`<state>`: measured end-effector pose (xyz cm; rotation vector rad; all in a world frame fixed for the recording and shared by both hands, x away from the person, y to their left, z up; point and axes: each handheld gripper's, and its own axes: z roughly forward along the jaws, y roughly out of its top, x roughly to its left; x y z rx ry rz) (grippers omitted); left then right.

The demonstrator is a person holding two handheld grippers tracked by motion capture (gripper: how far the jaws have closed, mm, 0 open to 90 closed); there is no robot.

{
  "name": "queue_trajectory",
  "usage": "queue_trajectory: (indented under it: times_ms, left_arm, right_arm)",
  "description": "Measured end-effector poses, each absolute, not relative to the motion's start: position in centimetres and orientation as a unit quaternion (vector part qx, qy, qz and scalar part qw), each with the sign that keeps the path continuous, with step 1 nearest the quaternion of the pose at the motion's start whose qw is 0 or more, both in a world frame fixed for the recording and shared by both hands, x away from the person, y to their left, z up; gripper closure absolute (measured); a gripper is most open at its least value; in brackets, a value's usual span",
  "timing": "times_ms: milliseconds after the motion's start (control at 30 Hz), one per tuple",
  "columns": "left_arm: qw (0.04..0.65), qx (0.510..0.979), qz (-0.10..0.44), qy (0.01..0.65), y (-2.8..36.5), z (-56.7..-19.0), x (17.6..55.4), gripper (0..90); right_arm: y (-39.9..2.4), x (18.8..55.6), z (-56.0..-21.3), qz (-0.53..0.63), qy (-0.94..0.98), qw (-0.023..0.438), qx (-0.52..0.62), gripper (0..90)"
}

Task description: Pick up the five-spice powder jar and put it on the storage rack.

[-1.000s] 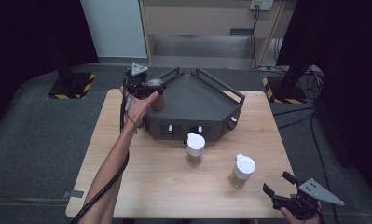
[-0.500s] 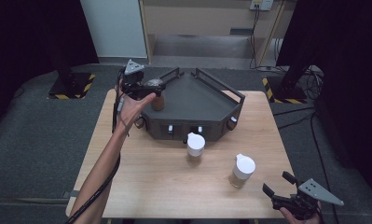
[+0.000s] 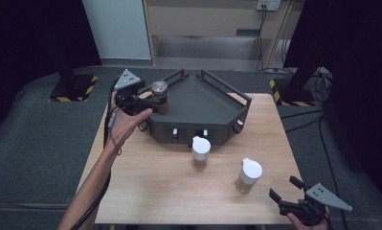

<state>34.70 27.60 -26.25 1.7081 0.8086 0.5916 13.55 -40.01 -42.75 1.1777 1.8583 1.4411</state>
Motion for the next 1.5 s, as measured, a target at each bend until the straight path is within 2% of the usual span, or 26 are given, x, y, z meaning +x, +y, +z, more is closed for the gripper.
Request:
queue_trajectory:
  times_ms: [333, 633, 1500]
  left_arm:
    - [0.56, 0.729, 0.244, 0.31, 28.6, -26.9, 31.8, 1.3]
    - [0.56, 0.725, 0.254, 0.309, 30.3, -28.8, 28.8, 1.4]
    - [0.57, 0.702, 0.249, 0.346, 33.4, -38.9, 22.0, 1.5]
  right_arm:
    - [-40.0, 13.6, -42.7, 0.529, 0.685, 0.254, 0.433, 5.5]
    - [-39.9, 13.6, -42.7, 0.529, 0.685, 0.254, 0.433, 5.5]
    - [-39.8, 13.6, -42.7, 0.527, 0.686, 0.255, 0.432, 5.5]
